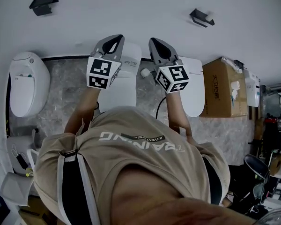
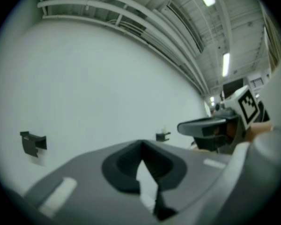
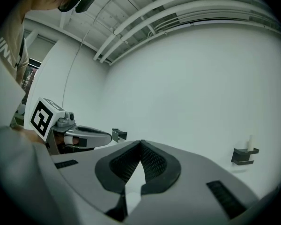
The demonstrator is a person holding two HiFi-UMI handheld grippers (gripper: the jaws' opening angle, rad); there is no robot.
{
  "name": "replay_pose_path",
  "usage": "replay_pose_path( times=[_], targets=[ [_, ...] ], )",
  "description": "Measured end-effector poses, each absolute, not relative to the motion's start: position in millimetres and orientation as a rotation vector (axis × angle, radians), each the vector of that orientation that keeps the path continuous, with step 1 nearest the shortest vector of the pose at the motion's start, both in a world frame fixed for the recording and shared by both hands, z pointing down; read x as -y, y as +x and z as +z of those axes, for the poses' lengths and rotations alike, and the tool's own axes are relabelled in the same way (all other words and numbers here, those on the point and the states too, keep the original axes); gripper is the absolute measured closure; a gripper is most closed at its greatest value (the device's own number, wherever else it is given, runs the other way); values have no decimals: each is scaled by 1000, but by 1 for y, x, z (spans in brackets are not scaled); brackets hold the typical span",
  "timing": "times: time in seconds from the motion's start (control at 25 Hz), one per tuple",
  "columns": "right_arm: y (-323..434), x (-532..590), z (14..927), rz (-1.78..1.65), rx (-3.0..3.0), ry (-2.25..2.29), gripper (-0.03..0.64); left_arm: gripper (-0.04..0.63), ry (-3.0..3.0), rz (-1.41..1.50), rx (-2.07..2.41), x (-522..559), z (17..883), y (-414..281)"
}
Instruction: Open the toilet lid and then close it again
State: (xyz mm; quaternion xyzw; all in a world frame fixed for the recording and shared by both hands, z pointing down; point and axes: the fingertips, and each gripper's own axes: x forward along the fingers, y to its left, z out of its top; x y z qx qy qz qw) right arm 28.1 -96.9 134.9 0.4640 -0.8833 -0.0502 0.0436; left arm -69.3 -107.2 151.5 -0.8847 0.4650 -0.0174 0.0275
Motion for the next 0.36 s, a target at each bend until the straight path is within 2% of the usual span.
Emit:
replay_pose_path(
  times=[0.36],
  targets=[
    [16,107,147,-128,2671,1395,603,591,-2788,-76,-1409,109,173,-75]
  ],
)
